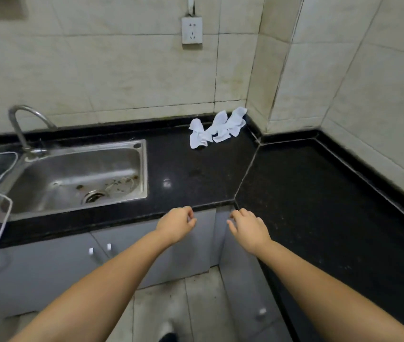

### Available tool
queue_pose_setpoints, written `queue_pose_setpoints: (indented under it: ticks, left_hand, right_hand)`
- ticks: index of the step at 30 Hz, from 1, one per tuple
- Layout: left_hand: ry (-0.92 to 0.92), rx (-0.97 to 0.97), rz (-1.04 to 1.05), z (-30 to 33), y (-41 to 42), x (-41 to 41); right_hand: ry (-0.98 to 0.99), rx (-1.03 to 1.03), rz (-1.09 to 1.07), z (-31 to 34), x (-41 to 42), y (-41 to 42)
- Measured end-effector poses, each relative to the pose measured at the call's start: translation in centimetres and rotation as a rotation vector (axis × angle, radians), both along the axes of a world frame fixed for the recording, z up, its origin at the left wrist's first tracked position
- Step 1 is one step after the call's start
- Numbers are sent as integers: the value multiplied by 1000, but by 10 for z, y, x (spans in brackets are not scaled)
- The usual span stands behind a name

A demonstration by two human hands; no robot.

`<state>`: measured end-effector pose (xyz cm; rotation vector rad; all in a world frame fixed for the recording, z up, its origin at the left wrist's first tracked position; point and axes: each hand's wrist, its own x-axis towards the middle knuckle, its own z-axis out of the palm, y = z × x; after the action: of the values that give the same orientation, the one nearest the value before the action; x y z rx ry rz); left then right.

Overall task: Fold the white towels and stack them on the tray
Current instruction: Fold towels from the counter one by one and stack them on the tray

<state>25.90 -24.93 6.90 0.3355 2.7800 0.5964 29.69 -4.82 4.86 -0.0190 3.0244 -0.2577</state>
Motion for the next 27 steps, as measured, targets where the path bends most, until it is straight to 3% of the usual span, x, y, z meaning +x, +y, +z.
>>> queue_pose_setpoints:
  ticks: [11, 16, 22, 27]
  left_hand:
    - [-28, 46, -36, -20, 15, -275]
    - [-102, 26, -60, -35, 39, -359]
    - [-50, 9, 39, -70, 56, -425]
    - [27, -158, 21, -101, 79, -454]
  right_hand:
    - [-2, -103, -148, -13, -250, 8]
    - [-35, -159, -228, -20, -338, 22]
    - [6, -163, -105, -47, -453, 21]
    - [29, 18, 46, -79, -511, 22]
